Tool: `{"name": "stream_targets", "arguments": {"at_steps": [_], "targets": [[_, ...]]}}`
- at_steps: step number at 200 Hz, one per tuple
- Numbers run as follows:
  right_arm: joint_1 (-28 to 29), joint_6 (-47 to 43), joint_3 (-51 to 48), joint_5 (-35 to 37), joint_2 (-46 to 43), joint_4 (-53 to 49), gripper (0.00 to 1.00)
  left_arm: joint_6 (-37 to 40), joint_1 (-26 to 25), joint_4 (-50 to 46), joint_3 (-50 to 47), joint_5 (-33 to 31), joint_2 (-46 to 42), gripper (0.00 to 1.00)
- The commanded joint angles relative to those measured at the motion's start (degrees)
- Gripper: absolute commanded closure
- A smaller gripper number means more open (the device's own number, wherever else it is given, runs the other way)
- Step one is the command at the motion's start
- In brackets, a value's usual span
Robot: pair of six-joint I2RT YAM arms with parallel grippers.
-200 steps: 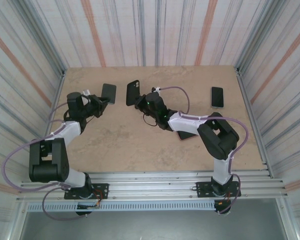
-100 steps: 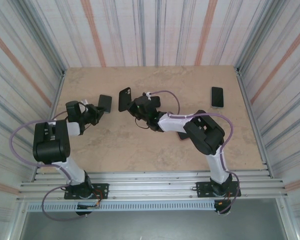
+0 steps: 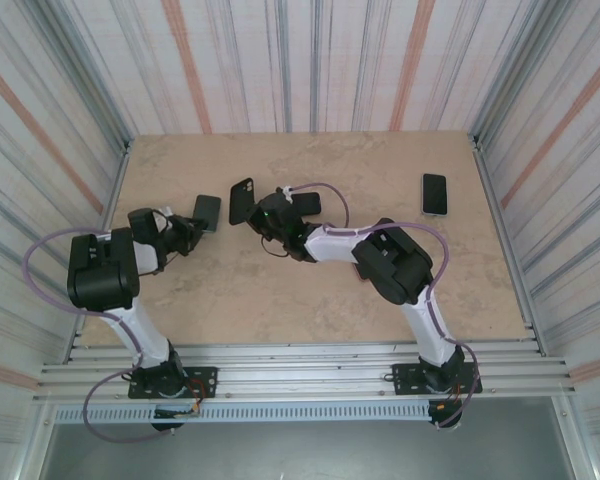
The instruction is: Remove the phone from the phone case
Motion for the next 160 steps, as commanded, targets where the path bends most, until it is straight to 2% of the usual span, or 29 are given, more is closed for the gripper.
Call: {"name": "stream_targets", "arguments": {"at_steps": [1, 75, 160], "targets": [[0.88, 1.91, 1.33, 1.54, 2.08, -0.26, 1.0, 1.45, 0.58, -1.5, 0.36, 1.23, -0.24, 0.73], [1.43, 0.01, 7.43, 2.07, 7.44, -3.02, 0.99, 5.34, 0.57, -15.69, 3.52, 0.17, -3.33, 0.41], [2.33, -1.61, 9.43, 1.55, 10.56, -4.72, 0.95, 12.32, 0.66, -28.14, 6.54, -2.09, -5.36, 0.3]]}}
